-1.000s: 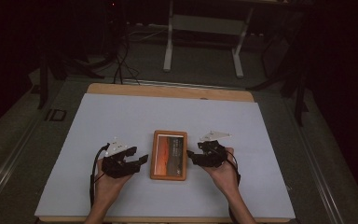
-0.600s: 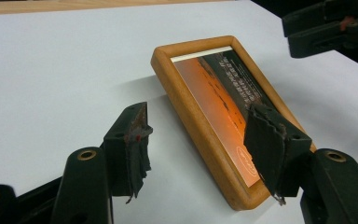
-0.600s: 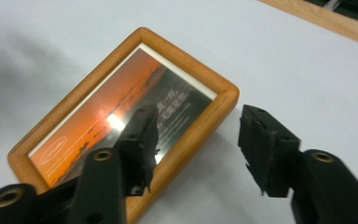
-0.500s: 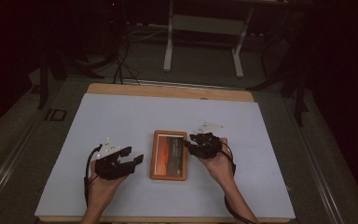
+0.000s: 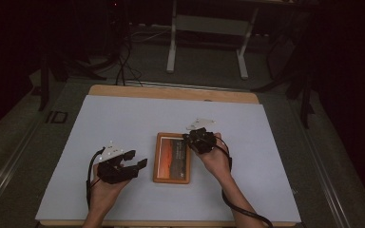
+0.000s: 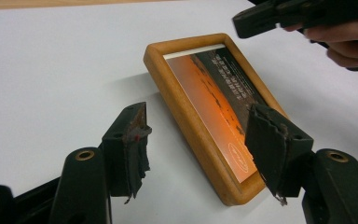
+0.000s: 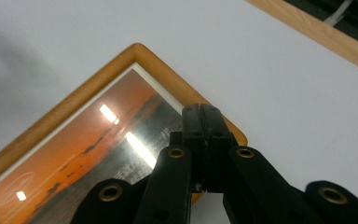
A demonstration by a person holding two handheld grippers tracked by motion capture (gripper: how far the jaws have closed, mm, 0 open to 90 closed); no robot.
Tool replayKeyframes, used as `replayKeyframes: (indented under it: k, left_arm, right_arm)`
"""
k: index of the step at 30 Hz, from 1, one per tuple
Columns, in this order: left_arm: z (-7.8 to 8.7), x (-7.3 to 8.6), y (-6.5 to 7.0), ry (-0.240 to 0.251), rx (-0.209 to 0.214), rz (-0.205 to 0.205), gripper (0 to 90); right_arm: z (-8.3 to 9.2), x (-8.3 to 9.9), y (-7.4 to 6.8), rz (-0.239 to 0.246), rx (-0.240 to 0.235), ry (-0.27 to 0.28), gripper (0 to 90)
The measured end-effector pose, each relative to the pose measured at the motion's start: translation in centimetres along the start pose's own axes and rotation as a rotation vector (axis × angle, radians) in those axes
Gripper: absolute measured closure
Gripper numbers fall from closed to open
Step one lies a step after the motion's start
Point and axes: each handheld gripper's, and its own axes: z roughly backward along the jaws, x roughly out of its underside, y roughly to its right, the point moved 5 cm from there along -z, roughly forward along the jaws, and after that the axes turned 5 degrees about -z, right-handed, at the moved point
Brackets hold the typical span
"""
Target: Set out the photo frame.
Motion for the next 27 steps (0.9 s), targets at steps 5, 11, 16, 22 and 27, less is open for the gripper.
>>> replayKeyframes:
  k: [5,11,16,22,27]
  left_arm:
    - [-0.1,0.1,0.1,-0.007,0.004,-0.004,39.6]
    - [-0.3,0.2,0.2,-0.015,0.009,-0.002,39.3]
    - [-0.4,0.2,0.3,-0.019,0.012,-0.006,39.3]
    - [-0.4,0.2,0.4,-0.018,0.014,-0.007,39.2]
    - [-0.3,0.2,0.3,-0.017,0.017,-0.002,39.3]
  right_arm:
    - [-1.3,0.3,0.4,-0.008,0.007,-0.027,90.0]
    - [-2.2,0.7,0.7,-0.016,0.014,-0.049,89.8]
    - [-2.2,0.7,0.8,-0.016,0.017,-0.046,90.0]
    - [-2.2,0.7,0.9,-0.010,0.013,-0.053,90.0]
    - [-2.2,1.2,1.4,-0.032,0.023,-0.055,90.0]
